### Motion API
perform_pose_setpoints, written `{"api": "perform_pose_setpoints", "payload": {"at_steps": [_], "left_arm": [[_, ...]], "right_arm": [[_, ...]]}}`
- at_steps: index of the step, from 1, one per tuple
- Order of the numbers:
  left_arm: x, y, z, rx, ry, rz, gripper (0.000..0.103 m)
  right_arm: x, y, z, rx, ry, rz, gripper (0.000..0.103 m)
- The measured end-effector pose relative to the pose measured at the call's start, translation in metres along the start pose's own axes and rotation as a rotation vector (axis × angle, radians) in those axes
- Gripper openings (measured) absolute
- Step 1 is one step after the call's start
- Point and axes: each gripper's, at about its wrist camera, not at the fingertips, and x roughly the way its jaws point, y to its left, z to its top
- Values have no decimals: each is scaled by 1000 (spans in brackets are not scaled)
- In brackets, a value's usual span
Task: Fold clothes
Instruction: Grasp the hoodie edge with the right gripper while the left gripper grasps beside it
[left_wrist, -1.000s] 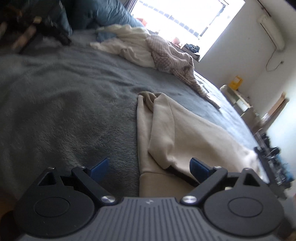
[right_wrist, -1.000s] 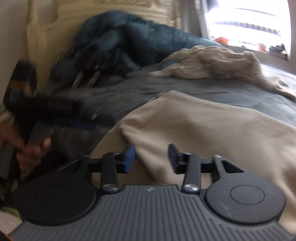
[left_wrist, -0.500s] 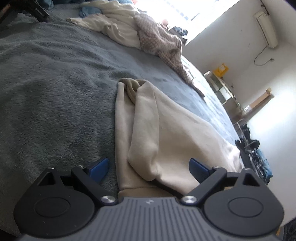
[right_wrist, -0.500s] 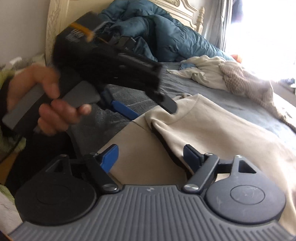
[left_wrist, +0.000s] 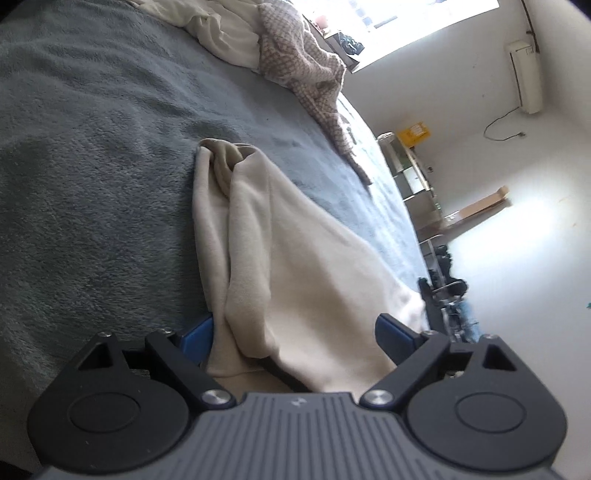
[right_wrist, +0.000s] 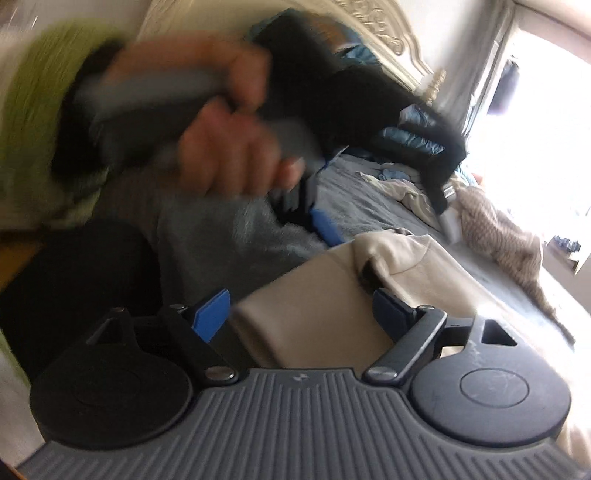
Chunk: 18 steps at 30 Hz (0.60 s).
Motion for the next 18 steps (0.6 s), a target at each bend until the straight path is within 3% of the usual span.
{"api": "perform_pose_setpoints", "payload": {"at_steps": [9, 14, 18], "left_arm": [[2, 2, 12, -84, 12, -90, 91], [6, 3, 14, -86, 15, -90, 91], [7, 5, 14, -88, 18, -90, 91]], "right_arm": [[11, 26, 0, -187, 8, -168, 85], [15, 4, 8, -84, 20, -284, 85], [27, -14, 15, -4, 64, -275, 84]]}}
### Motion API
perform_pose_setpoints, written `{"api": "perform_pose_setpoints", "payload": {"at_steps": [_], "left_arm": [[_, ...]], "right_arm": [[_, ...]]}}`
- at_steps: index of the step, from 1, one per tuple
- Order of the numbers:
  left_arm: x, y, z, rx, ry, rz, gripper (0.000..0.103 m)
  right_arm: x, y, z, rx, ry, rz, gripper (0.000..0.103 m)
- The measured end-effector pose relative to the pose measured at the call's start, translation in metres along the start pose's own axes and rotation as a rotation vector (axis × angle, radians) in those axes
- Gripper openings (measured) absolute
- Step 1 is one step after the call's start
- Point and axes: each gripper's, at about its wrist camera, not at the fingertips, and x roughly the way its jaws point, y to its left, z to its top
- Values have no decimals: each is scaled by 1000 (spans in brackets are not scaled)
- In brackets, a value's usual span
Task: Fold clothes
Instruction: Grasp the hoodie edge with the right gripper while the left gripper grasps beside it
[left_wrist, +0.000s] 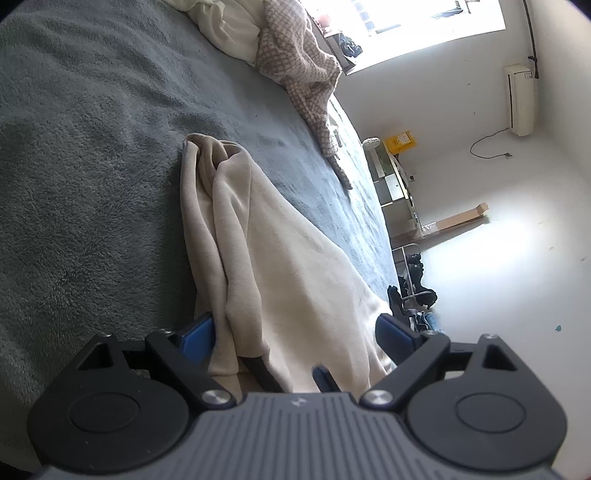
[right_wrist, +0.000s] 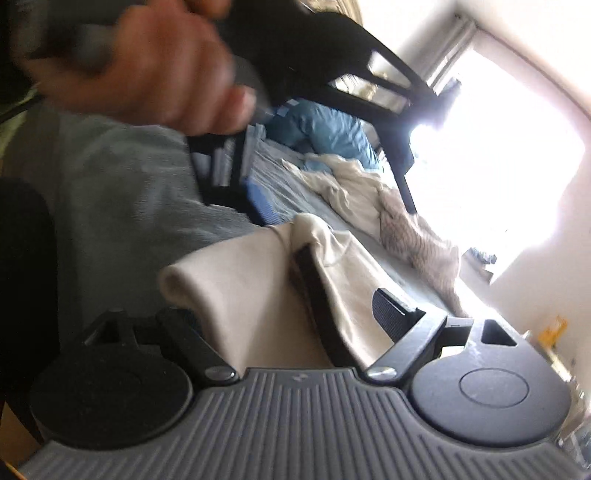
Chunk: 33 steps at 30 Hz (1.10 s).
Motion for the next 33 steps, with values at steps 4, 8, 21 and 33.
{"api": "perform_pose_setpoints", "payload": {"at_steps": [4, 8, 21, 33], "left_arm": [[1, 2, -1, 20, -11, 26, 91], [9, 4, 5, 52, -35, 92, 91], [46, 9, 39, 110, -114, 183, 38], [23, -47, 18, 168, -281, 65, 16]], "right_arm": [[12, -9, 5, 73, 41, 41, 72], [4, -12, 3, 138, 62, 87, 32], [-3, -13, 7, 250, 21, 114, 11], [3, -52, -8, 379, -99, 153, 10]]}}
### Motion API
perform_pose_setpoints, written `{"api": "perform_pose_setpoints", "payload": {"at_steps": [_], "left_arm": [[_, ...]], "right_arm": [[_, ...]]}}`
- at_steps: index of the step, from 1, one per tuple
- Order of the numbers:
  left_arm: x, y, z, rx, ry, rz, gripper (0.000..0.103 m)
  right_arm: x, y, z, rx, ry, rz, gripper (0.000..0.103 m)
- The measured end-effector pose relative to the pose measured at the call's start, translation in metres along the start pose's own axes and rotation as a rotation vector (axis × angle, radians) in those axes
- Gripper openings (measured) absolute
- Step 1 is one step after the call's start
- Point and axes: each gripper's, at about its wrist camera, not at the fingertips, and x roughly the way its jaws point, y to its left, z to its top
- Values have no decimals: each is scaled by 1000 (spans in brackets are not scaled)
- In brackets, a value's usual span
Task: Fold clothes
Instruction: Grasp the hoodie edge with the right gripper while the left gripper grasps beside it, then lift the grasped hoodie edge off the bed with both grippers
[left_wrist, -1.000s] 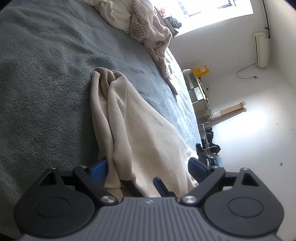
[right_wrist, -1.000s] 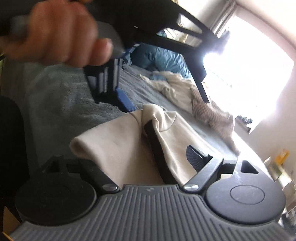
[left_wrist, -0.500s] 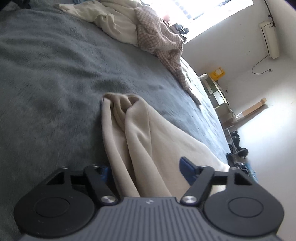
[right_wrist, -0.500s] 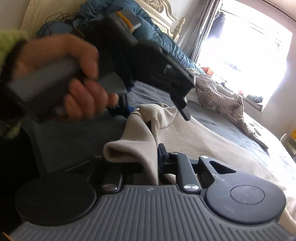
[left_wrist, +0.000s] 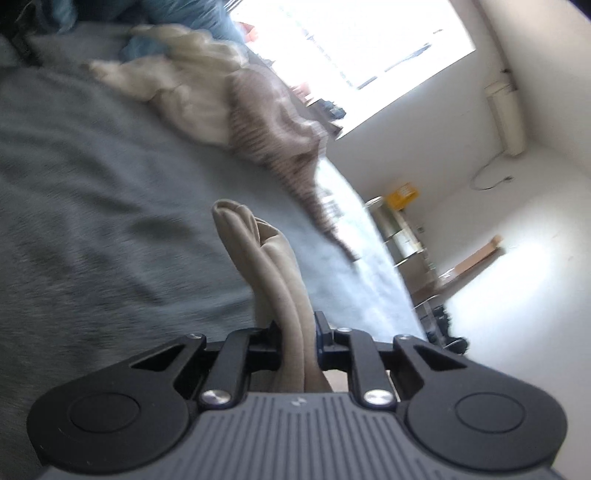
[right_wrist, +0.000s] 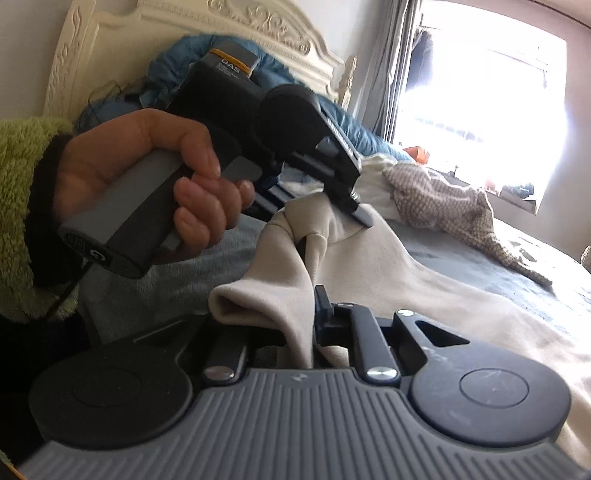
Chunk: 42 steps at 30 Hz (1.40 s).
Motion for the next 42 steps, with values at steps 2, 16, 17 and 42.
{"api": "perform_pose_setpoints", "payload": {"at_steps": [2, 16, 17, 42], "left_arm": [[-3, -17, -3, 21, -26, -30, 16], [14, -88, -28, 69, -143, -158, 16], [17, -93, -29, 80, -146, -162, 16], [31, -51, -25, 94, -55, -153, 28]], "right_arm": [[-8, -8, 2, 37, -28, 1, 10], [-86, -104, -15, 387, -133, 151, 28], [-96, -117, -19, 425, -145, 179, 29], [-31, -197, -66, 998, -98, 468, 50]]}}
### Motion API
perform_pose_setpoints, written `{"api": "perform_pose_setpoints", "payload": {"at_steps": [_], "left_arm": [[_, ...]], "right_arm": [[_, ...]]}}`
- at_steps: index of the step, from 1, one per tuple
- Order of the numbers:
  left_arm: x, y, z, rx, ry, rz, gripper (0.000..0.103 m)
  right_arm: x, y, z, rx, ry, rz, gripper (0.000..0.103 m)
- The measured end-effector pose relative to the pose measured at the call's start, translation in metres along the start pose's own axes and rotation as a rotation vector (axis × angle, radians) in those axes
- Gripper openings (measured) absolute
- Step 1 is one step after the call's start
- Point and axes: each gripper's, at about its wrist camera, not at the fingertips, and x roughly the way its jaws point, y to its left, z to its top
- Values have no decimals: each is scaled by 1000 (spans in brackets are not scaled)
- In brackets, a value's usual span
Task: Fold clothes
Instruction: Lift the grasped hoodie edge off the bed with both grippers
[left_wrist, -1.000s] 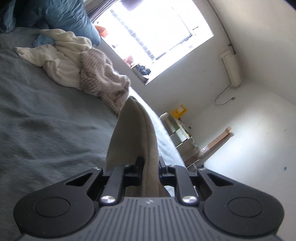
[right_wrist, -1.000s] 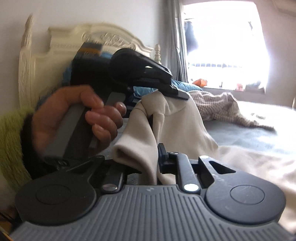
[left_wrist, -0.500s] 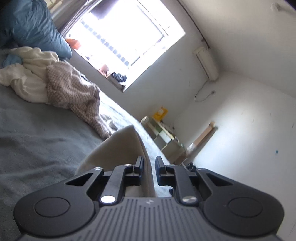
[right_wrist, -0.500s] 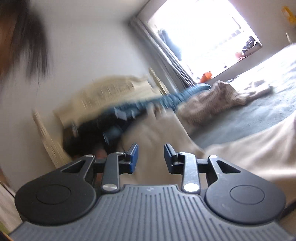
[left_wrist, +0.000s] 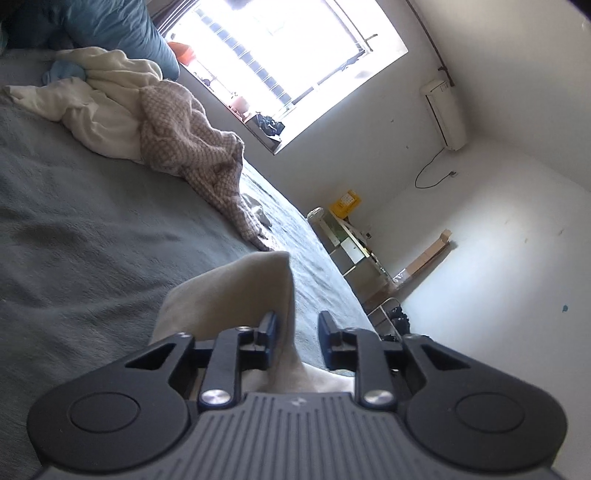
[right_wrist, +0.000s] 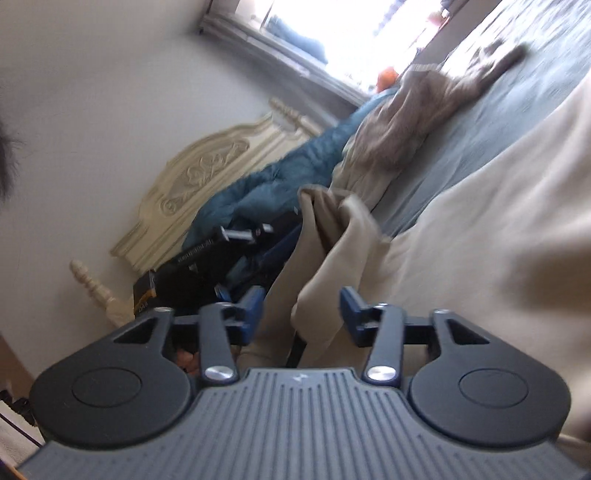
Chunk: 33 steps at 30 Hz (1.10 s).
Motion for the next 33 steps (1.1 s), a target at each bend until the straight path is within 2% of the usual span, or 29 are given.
{"api": "perform_pose_setpoints", "payload": {"at_steps": [6, 12, 14, 19, 21, 25, 31, 33], "left_arm": [[-19, 41, 1, -111, 18, 11, 33], [-57, 98, 8, -302, -68, 10, 51], [-66, 119, 11, -366, -66, 2, 56], [-70, 158, 14, -447, -13, 53, 61], [-65, 164, 17, -440, 24, 61, 61], [-52, 163, 25, -373, 118, 82, 65], [-29, 156, 29, -288, 216, 106, 66], [-23, 154, 30, -268, 239, 116, 65]], "right_arm": [[43, 24, -3, -61, 83, 6, 52], [88, 63, -14, -213, 194, 27, 52], [102, 70, -22, -243, 242, 24, 52], [113, 84, -45, -326, 325, -38, 53], [108, 93, -52, -385, 344, -73, 55], [100, 116, -77, -611, 358, -162, 60], [85, 152, -127, -1019, 374, -253, 85], [84, 156, -143, -1127, 387, -280, 88]]}}
